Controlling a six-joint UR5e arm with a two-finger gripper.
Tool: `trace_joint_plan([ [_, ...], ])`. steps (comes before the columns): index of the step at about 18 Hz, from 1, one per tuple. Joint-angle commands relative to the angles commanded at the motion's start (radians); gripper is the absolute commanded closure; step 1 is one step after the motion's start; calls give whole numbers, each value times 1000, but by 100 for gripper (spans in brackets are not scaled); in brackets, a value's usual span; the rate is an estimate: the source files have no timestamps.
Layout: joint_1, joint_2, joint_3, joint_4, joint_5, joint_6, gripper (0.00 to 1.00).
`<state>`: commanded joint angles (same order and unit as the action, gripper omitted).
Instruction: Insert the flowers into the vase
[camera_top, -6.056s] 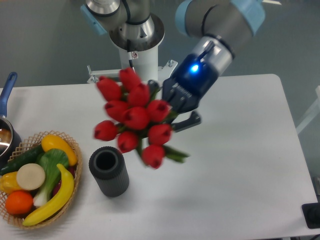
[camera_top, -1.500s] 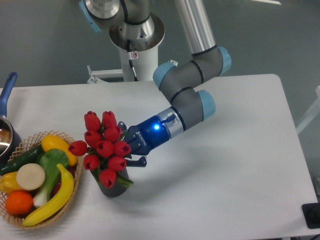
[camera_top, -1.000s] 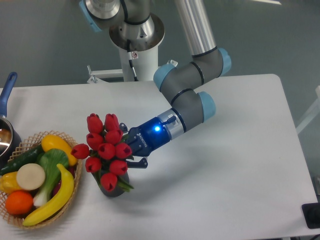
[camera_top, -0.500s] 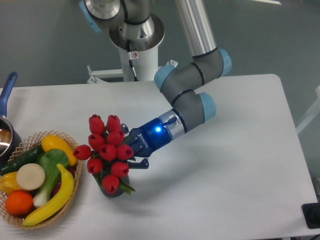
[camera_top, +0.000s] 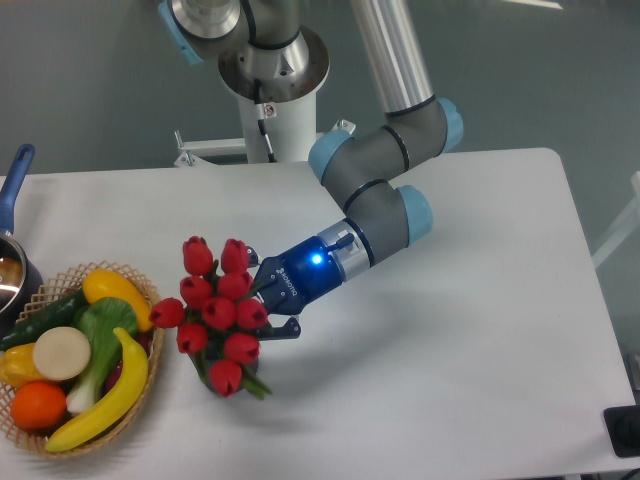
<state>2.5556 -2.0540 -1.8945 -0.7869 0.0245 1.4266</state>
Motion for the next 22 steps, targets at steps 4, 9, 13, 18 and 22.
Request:
trace_joint_plan([
  [4,0,0,0,0,0,0,54],
  [9,3,0,-3,0,0,47,31],
  [13,9,3,-14,0,0,51,23],
  [18,12,6,-15,3,0,52,0],
  [22,15,20,-15,5,35,52,0],
])
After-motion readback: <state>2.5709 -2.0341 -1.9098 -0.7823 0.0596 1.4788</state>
